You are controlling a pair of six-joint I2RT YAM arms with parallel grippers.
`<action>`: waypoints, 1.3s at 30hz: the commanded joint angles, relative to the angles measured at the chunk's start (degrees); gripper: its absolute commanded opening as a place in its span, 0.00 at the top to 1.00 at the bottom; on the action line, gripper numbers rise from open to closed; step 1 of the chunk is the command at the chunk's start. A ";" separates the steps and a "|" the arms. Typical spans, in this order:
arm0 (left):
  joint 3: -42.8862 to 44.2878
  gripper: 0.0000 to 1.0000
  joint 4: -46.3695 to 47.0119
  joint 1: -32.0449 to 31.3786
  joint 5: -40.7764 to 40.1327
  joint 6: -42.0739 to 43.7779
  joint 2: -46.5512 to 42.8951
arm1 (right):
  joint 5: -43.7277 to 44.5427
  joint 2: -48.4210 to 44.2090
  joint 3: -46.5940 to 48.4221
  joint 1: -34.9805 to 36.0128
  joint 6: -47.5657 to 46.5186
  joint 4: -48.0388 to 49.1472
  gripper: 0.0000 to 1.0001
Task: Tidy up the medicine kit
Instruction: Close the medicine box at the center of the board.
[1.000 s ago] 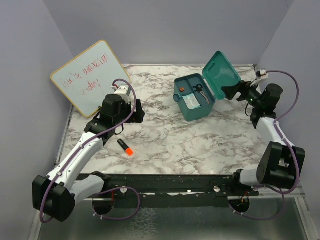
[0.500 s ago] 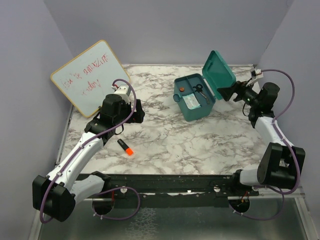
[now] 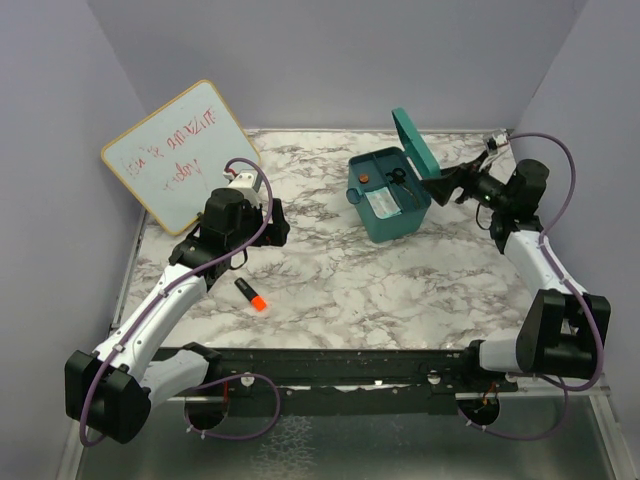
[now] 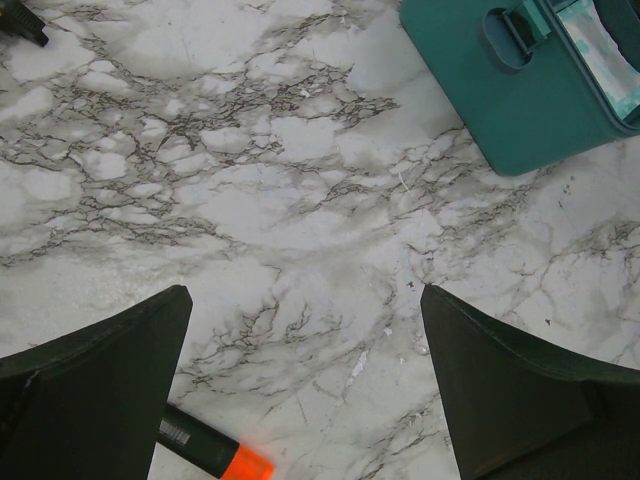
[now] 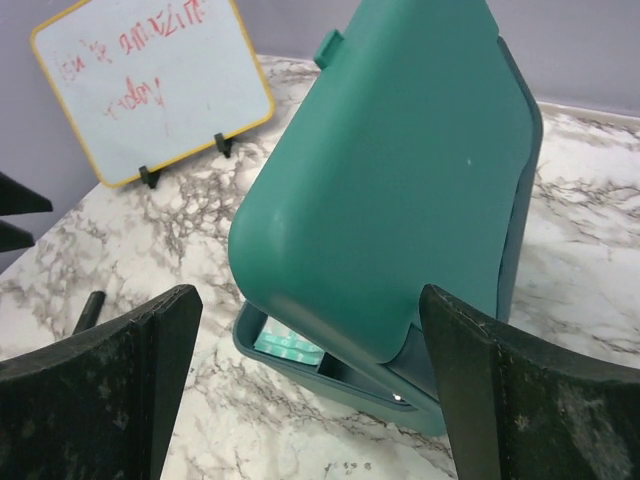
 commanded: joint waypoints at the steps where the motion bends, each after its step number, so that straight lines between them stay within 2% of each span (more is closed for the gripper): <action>1: -0.21 0.01 -0.06 -0.33 0.33 0.31 -0.03 | -4.97 -1.62 1.36 0.65 0.80 -0.74 0.04; 8: -0.21 0.01 -0.20 -0.33 0.13 0.15 0.05 | -6.13 -1.98 0.80 0.60 5.12 1.34 0.04; 14: -0.29 0.01 -0.09 -0.26 -0.86 -1.94 0.47 | 3.14 -2.16 1.58 0.68 9.29 -2.57 0.06; 17: 0.12 0.01 0.36 -0.18 -0.09 -3.30 1.48 | 9.00 -1.50 4.29 0.98 9.01 -9.81 0.18; 20: 2.05 0.01 0.49 0.01 3.50 -4.60 4.45 | 10.66 -0.59 6.31 1.63 9.74 -13.45 0.32; 29: 6.22 0.02 12.21 0.19 14.03 -14.82 15.57 | 12.44 6.61 11.68 6.94 12.59 -18.38 0.96; 30: 6.67 0.02 14.01 0.22 14.73 -15.94 16.61 | 12.50 7.81 12.47 7.76 12.41 -18.94 0.99; 39: 10.72 0.08 29.10 0.28 18.95 -28.24 29.28 | 13.35 19.04 19.22 14.89 8.96 -22.67 1.00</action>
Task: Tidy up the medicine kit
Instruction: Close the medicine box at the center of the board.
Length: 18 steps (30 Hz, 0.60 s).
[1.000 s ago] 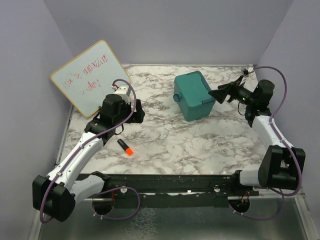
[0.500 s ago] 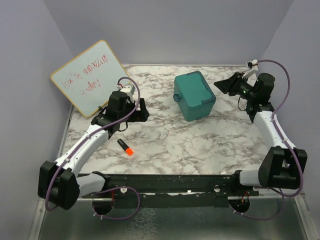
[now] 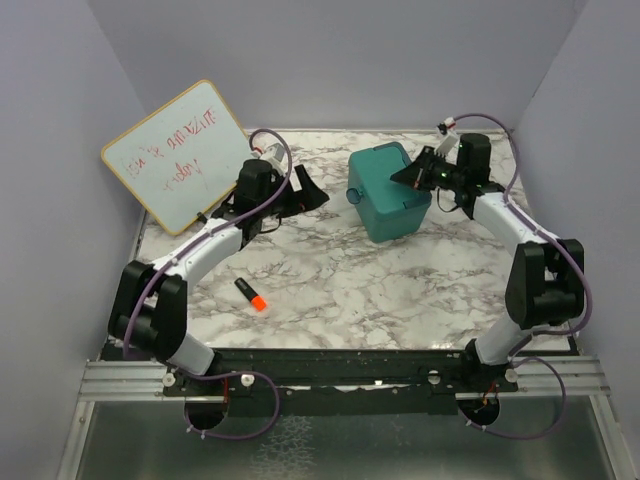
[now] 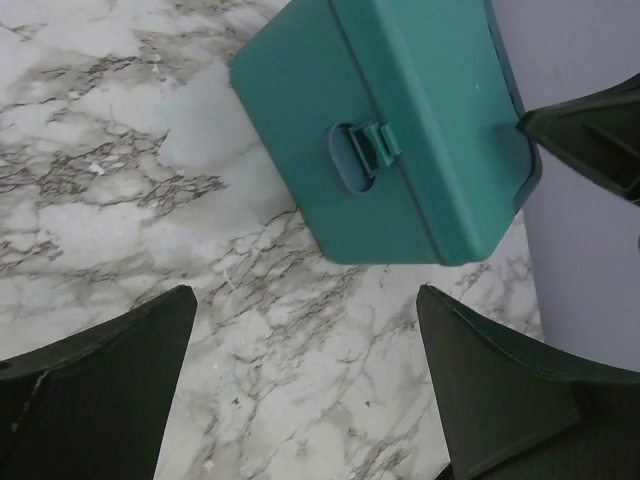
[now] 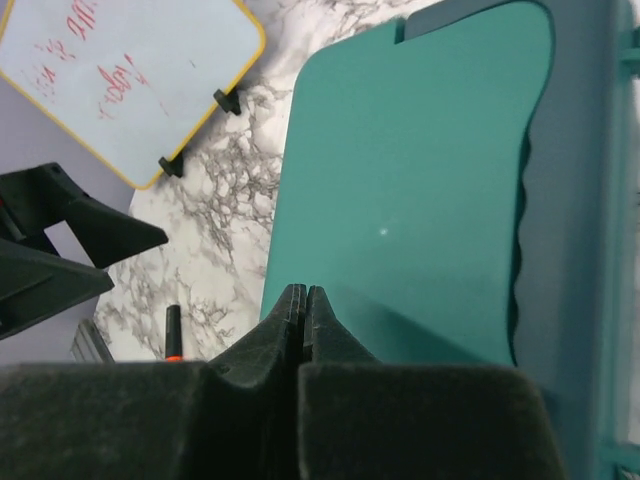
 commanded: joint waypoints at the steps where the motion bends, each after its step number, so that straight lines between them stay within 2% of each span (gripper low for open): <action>1: 2.70 0.08 11.00 0.19 5.05 -7.99 6.62 | 2.05 4.38 2.96 2.73 -2.88 -3.98 1.00; 10: 8.00 0.10 15.89 -0.02 6.89 -10.03 16.27 | 6.28 7.75 2.21 4.12 -8.09 -12.07 1.00; 18: 11.92 0.12 19.50 -2.14 8.93 -13.09 22.33 | 5.51 7.80 0.79 4.16 -9.23 -12.01 0.99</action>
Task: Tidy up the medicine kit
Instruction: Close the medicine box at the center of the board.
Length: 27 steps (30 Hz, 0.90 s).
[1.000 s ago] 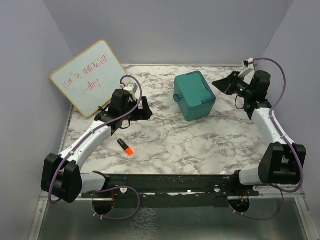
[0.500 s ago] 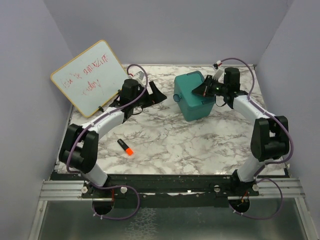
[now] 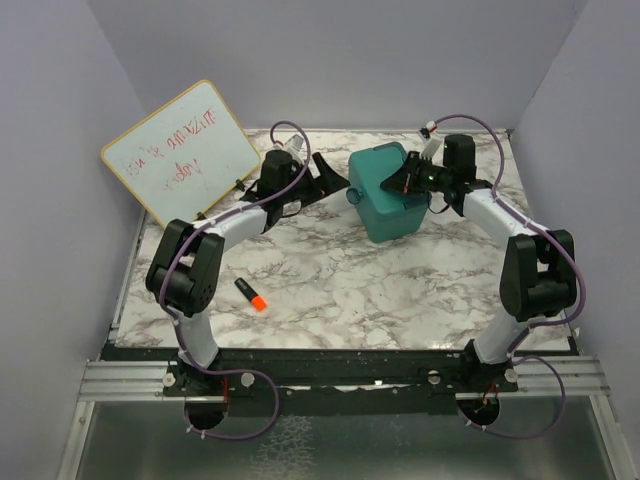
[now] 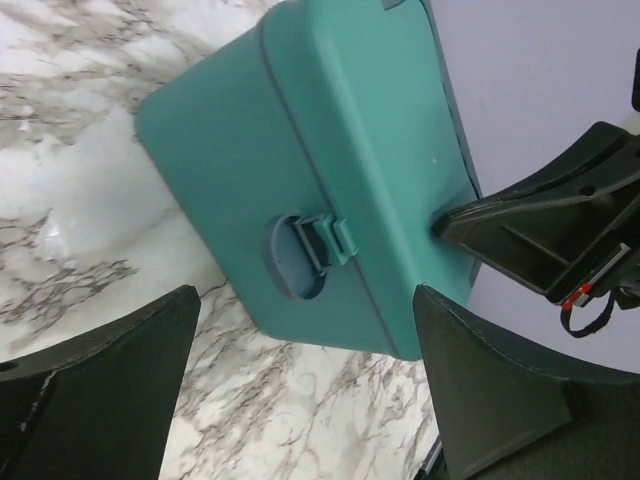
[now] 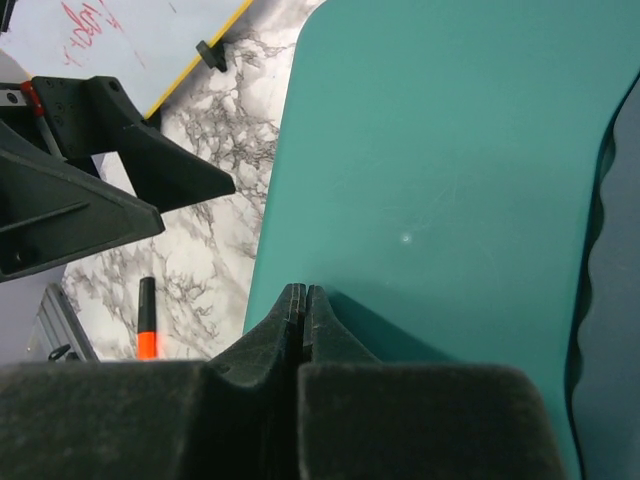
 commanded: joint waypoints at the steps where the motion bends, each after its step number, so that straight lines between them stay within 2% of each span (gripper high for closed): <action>1: 2.87 0.12 3.92 -1.36 3.81 -3.28 4.06 | 3.34 2.43 -2.35 0.21 -2.72 -7.54 1.00; 4: 4.04 0.13 4.56 -1.49 7.12 -3.99 6.25 | 2.94 1.87 -3.45 0.21 -2.46 -6.52 0.99; 7: 3.88 0.13 4.56 -1.99 5.39 -3.76 6.65 | 2.98 1.10 -4.69 0.18 -2.37 -5.49 0.99; 10: 3.20 0.08 4.61 -2.25 3.19 -4.38 7.22 | 2.43 1.10 -4.98 0.21 -2.24 -4.97 0.99; 13: 3.43 0.05 5.44 -2.29 3.91 -4.66 8.26 | 1.89 1.25 -5.11 0.19 -1.95 -4.50 0.99; 21: 4.51 0.06 8.43 -3.92 4.27 -6.36 10.17 | 1.53 1.22 -5.42 0.16 -1.77 -3.73 0.99; 27: 3.93 0.07 14.41 -4.18 4.79 -11.69 12.05 | 0.37 2.00 -5.47 0.20 -1.70 -3.30 0.99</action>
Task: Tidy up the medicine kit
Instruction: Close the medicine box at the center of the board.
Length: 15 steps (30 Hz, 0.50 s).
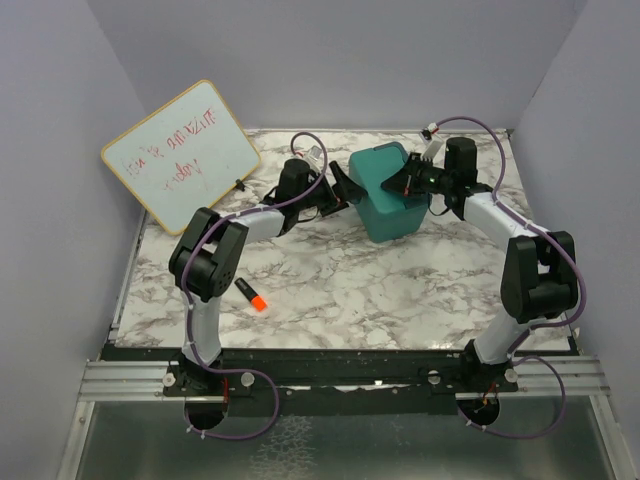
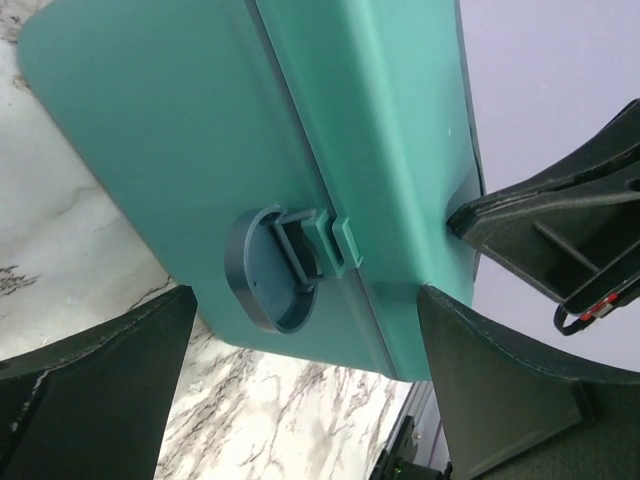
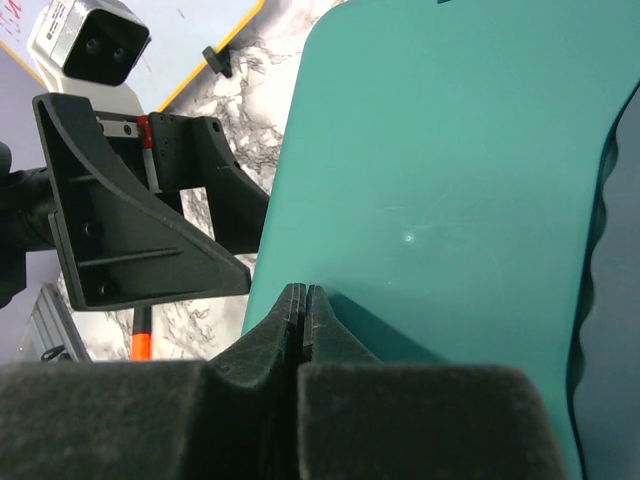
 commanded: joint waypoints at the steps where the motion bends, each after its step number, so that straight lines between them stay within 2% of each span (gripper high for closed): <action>1: 0.27 0.05 7.17 -0.33 0.46 -4.96 1.83 | 0.94 2.83 -3.06 0.19 -1.33 -7.12 1.00; 15: -3.25 0.03 22.97 -0.91 0.10 -13.99 2.99 | 0.22 3.32 -2.35 0.22 -1.36 -7.20 0.99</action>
